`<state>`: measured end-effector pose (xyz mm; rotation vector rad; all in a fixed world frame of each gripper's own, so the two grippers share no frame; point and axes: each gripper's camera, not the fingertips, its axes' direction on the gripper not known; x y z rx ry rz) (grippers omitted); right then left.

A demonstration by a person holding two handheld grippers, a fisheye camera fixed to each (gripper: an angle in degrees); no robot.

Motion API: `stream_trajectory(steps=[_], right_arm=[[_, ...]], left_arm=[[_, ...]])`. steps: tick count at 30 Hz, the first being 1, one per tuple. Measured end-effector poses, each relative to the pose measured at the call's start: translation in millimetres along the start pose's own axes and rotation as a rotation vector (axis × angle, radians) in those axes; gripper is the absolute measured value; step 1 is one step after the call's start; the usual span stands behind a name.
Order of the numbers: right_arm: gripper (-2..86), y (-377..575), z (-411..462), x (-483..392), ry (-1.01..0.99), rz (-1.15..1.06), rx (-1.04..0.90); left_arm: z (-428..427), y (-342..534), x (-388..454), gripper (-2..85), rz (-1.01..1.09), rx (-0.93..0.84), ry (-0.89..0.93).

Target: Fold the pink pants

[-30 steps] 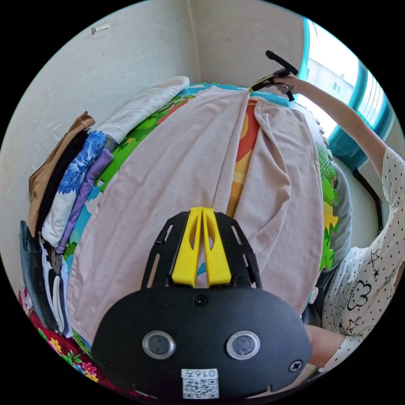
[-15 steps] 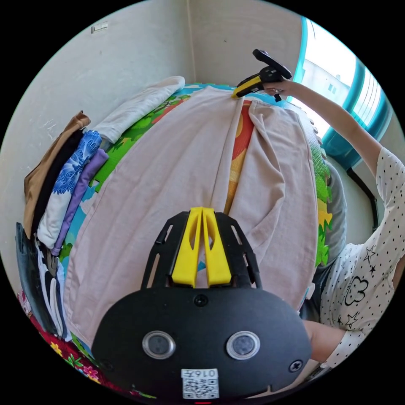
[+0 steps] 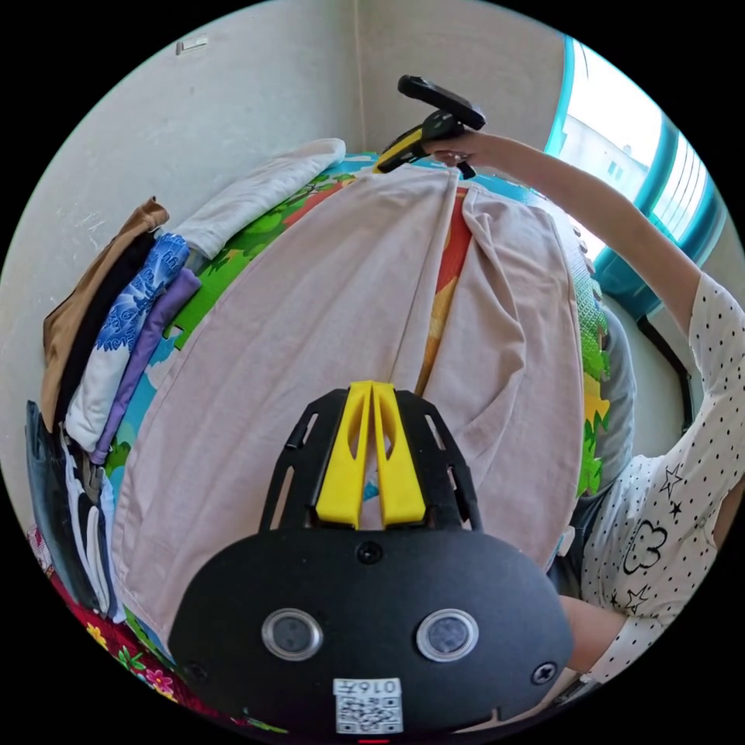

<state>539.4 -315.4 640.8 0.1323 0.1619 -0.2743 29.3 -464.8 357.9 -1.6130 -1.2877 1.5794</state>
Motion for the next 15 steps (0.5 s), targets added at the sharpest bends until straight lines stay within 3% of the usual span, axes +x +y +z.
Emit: stream_trajectory(steps=[5, 10, 13, 15], right_arm=[[-0.4, -20.3, 23.9, -3.9, 0.106, 0.012, -0.086], [-0.3, -15.5, 9.6, 31.2, 0.014, 0.155, -0.069], [0.2, 7.8, -30.9, 48.9, 0.019, 0.239, 0.057], [1.2, 40.4, -69.4, 50.4, -0.091, 0.187, 0.138]], left_arm=[[19.4, 31.5, 8.0, -1.0, -0.012, 0.005, 0.022], [39.7, 73.6, 18.7, -1.0, -0.043, 0.021, 0.021], [38.8, 105.6, 23.8, -1.0, -0.079, 0.101, 0.017], [35.2, 126.5, 25.1, -1.0, -0.116, 0.183, 0.041]])
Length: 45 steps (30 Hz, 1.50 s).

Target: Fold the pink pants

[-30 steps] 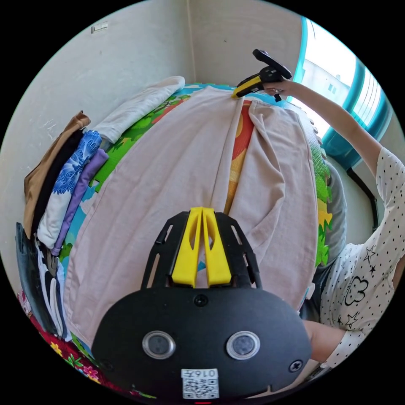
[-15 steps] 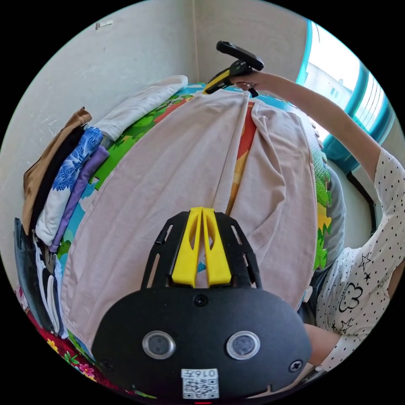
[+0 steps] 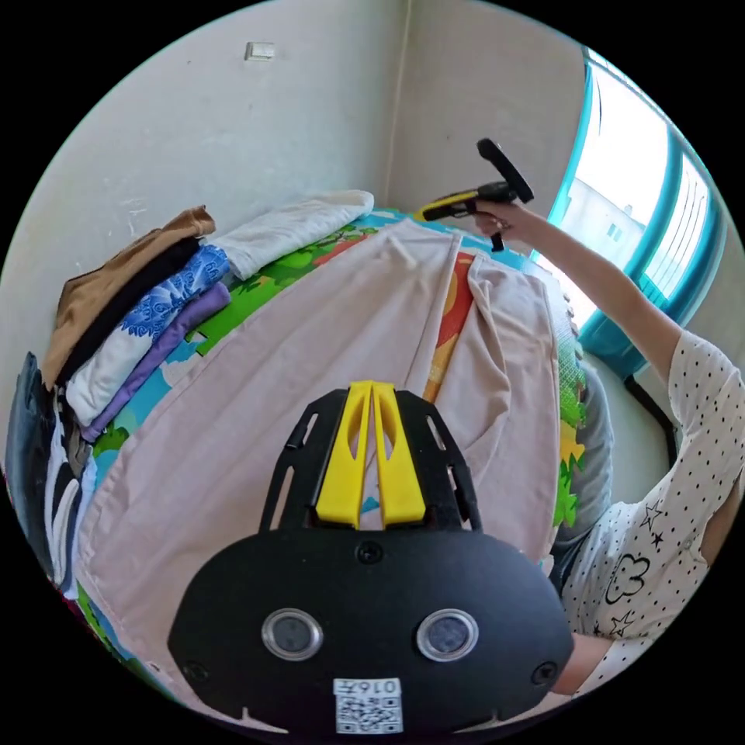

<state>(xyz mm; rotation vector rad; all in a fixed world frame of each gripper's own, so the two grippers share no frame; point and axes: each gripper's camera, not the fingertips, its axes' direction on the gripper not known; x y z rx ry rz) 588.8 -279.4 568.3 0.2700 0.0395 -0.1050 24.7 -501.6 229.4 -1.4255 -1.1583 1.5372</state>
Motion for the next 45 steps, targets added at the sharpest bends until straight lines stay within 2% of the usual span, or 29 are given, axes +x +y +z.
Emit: stream_trajectory(steps=[2, 5, 7, 8, 12, 17, 19, 22, 25, 27, 30, 31, 34, 40, 45], right_arm=[[3.6, 26.8, -30.1, 4.3, -0.118, -0.031, 0.000], [7.3, 80.8, -71.5, 21.5, -0.250, -0.019, -0.050], [7.8, 116.1, -90.0, 36.7, -0.280, 0.008, -0.107], [7.9, 139.9, -101.2, 47.3, -0.282, 0.031, -0.139], [8.9, 215.3, -134.5, 73.8, -0.221, 0.095, -0.221], [10.3, 269.3, -173.9, 85.3, -0.275, 0.180, -0.107], [9.9, 277.9, -182.0, 86.0, -0.272, 0.190, -0.078], [6.3, 283.1, -193.8, 81.8, -0.211, 0.185, -0.047], [3.4, 282.4, -208.2, 72.3, -0.134, 0.127, -0.046], [2.6, 281.5, -222.7, 67.8, -0.095, 0.106, -0.052], [2.1, 282.1, -247.1, 66.4, -0.070, 0.096, -0.002], [2.0, 282.3, -251.9, 66.5, -0.068, 0.096, 0.011], [1.8, 282.3, -270.2, 70.6, -0.076, 0.114, 0.039], [1.7, 279.2, -300.8, 83.3, -0.134, 0.175, 0.073], [1.9, 280.0, -354.4, 105.8, -0.249, 0.260, 0.200]], left_arm=[[-8.5, 20.9, 0.9, -1.0, -0.030, 0.104, 0.031], [-44.8, 64.2, 17.2, -1.0, -0.066, 0.444, 0.061], [-78.6, 108.1, 52.1, -1.0, 0.048, 0.707, 0.105], [-85.3, 116.3, 60.9, -1.0, 0.065, 0.732, 0.106], [-117.2, 154.7, 115.0, -0.9, 0.021, 0.580, 0.016], [-125.9, 255.5, 149.2, -0.8, -0.157, 0.383, -0.340], [-129.0, 318.3, 138.0, -0.6, -0.353, 0.248, -0.493], [-139.7, 404.9, 117.7, 1.3, -0.598, 0.107, -0.625], [-160.3, 492.7, 103.2, 4.8, -0.803, 0.030, -0.731], [-173.7, 543.3, 93.9, 7.2, -0.923, 0.025, -0.727], [-177.2, 610.7, 76.0, 10.9, -1.024, 0.030, -0.562], [-175.9, 632.3, 70.9, 11.3, -1.055, 0.090, -0.471], [-173.3, 664.9, 68.1, 11.0, -1.082, 0.216, -0.378], [-161.5, 676.6, 74.5, 3.6, -1.062, 0.254, -0.363], [-187.8, 673.5, 103.5, 1.6, -1.025, 0.318, -0.385]])
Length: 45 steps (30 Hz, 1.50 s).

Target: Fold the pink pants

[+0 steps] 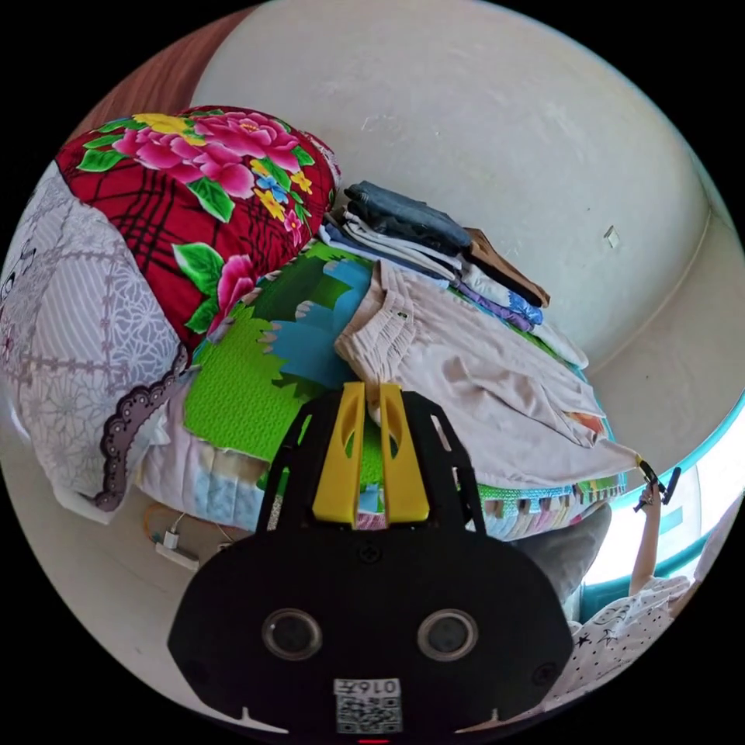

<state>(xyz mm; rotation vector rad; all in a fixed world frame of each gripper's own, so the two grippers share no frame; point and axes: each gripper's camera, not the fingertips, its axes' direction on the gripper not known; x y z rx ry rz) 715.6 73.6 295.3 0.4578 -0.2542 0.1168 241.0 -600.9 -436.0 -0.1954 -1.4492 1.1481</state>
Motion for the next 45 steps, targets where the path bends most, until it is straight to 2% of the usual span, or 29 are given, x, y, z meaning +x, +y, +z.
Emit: stream_trajectory(steps=[4, 6, 8, 11, 12, 13, 15, 17, 19, 21, 25, 29, 32, 35, 38, 41, 43, 45], right_arm=[[2.4, -1.3, -10.2, 3.3, 0.022, 0.012, -0.070], [3.1, -1.5, 13.1, 1.2, 0.063, -0.011, -0.311], [4.1, -2.1, 22.9, -5.9, 0.097, -0.045, -0.386], [6.1, -17.6, 10.2, -17.2, 0.165, -0.011, -0.319], [6.6, -25.5, 3.9, -26.2, 0.227, -0.010, -0.282], [6.8, -29.3, 1.1, -33.0, 0.258, -0.021, -0.262], [7.5, -44.6, -4.5, -72.6, 0.349, -0.118, -0.191], [7.8, -54.1, -2.6, -114.4, 0.348, -0.226, -0.122], [8.2, -61.2, 6.6, -162.9, 0.264, -0.365, -0.066], [8.8, -69.0, 31.3, -227.0, 0.085, -0.538, -0.059], [9.0, -81.3, 81.9, -311.4, -0.153, -0.738, -0.142], [6.8, -95.2, 132.0, -370.0, -0.201, -0.862, -0.255], [1.0, -113.2, 150.0, -381.4, -0.127, -0.853, -0.288], [0.2, -146.1, 145.3, -382.2, -0.149, -0.820, -0.242], [0.1, -177.7, 156.0, -386.6, -0.077, -0.794, -0.207], [0.8, -193.3, 190.0, -391.2, 0.046, -0.827, -0.318], [2.2, -198.1, 203.0, -386.8, 0.032, -0.789, -0.420], [6.5, -199.3, 190.0, -376.0, -0.016, -0.728, -0.374]], left_arm=[[-4.7, 4.1, 0.2, 2.2, 0.009, -0.055, -0.008], [0.4, 3.0, -1.3, 3.2, 0.001, -0.091, -0.007], [2.7, -0.8, -1.5, 4.3, -0.019, -0.122, 0.015], [-15.4, -10.1, 14.5, 5.0, -0.038, -0.063, -0.110], [-23.8, -15.3, 32.1, 5.5, -0.010, -0.025, -0.211], [-27.4, -22.2, 56.5, 6.0, 0.047, -0.003, -0.301], [-19.9, -34.1, 103.0, 6.4, 0.197, 0.010, -0.345], [1.9, -47.1, 154.9, 6.7, 0.386, -0.028, -0.255], [43.0, -64.1, 226.3, 6.7, 0.600, -0.086, -0.037], [78.8, -77.3, 277.1, 6.5, 0.698, -0.131, 0.089], [155.1, -107.0, 382.6, 6.1, 0.872, -0.209, 0.180], [194.6, -130.7, 433.0, 5.3, 0.869, -0.292, 0.163], [184.1, -136.7, 447.4, 2.8, 0.857, -0.231, 0.226], [168.1, -136.5, 451.7, 1.0, 0.860, -0.125, 0.165], [172.0, -137.8, 455.8, 0.9, 0.859, -0.134, 0.058], [179.2, -139.9, 454.8, 1.9, 0.838, -0.177, 0.024], [176.6, -144.6, 449.3, 2.6, 0.803, -0.142, -0.015], [173.1, -151.9, 446.9, 3.2, 0.786, -0.101, -0.027]])
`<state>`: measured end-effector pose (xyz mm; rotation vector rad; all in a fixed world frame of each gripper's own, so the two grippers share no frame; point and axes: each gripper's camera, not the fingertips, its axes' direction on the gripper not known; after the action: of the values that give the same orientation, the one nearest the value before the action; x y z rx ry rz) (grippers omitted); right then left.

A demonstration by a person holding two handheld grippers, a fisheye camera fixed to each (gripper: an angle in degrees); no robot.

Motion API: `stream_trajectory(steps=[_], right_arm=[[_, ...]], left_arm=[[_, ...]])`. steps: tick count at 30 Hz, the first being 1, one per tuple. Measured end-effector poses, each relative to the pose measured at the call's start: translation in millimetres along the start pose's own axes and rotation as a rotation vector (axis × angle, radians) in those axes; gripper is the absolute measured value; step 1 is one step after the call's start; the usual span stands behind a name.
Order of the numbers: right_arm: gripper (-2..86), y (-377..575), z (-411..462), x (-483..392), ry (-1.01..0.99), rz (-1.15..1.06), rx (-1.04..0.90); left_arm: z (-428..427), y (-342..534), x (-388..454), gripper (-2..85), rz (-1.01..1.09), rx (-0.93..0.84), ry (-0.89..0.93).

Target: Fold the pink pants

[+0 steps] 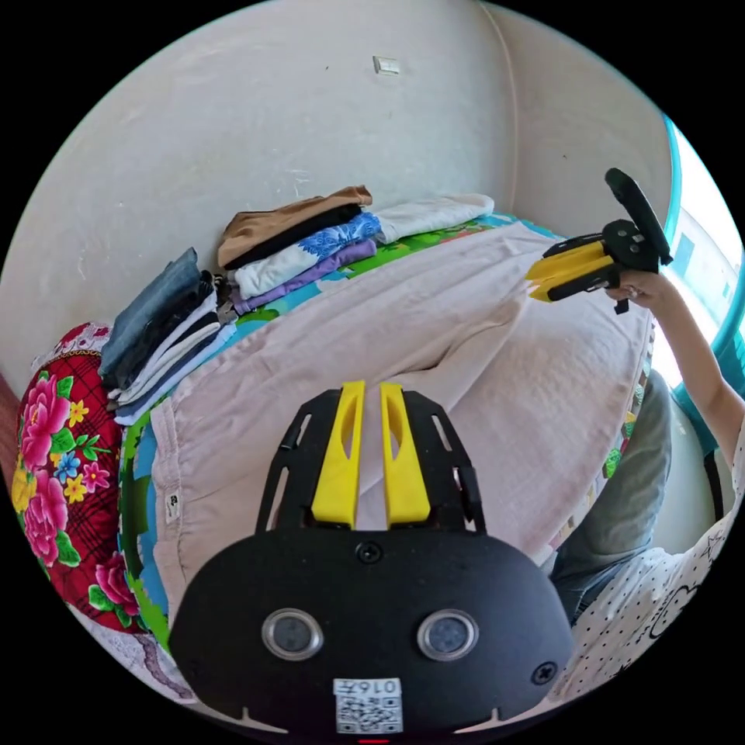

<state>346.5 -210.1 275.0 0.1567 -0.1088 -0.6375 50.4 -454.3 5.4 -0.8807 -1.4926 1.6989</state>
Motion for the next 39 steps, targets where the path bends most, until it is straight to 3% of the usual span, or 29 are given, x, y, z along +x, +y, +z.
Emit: stream_trajectory(steps=[3, 7, 12, 17, 22, 24, 32, 35, 39], right_arm=[[8.2, 30.7, -23.8, 6.2, -0.020, 0.036, 0.089], [8.3, 84.0, -45.6, 15.2, -0.024, 0.090, 0.114], [7.4, 182.7, -69.3, 36.4, 0.052, 0.215, 0.078], [7.3, 267.7, -90.8, 75.6, 0.213, 0.419, 0.002], [7.2, 345.2, -128.5, 99.8, 0.222, 0.581, 0.101], [7.1, 371.8, -137.2, 104.2, 0.236, 0.608, 0.091], [2.9, 414.3, -134.7, 117.3, 0.328, 0.628, 0.040], [2.9, 432.2, -161.6, 117.0, 0.290, 0.712, 0.142], [5.3, 462.3, -200.5, 90.2, 0.235, 0.698, 0.286]], left_arm=[[7.9, -14.8, -1.8, 5.4, 0.052, -0.015, 0.041], [55.6, -30.4, 22.9, 5.0, 0.174, -0.206, 0.107], [52.3, -32.4, 23.5, -0.2, 0.058, -0.041, -0.019], [85.4, -19.6, 29.2, -0.3, 0.047, -0.103, 0.011], [27.8, 36.1, 30.9, -0.7, -0.078, 0.178, 0.001], [13.1, 56.2, 34.3, -0.8, -0.086, 0.203, -0.027], [-0.5, 158.9, 46.4, 0.1, -0.130, 0.137, 0.010], [-12.4, 216.5, 31.3, 1.4, -0.253, 0.122, -0.045], [-37.0, 312.6, -10.2, 4.0, -0.483, 0.017, -0.268]])
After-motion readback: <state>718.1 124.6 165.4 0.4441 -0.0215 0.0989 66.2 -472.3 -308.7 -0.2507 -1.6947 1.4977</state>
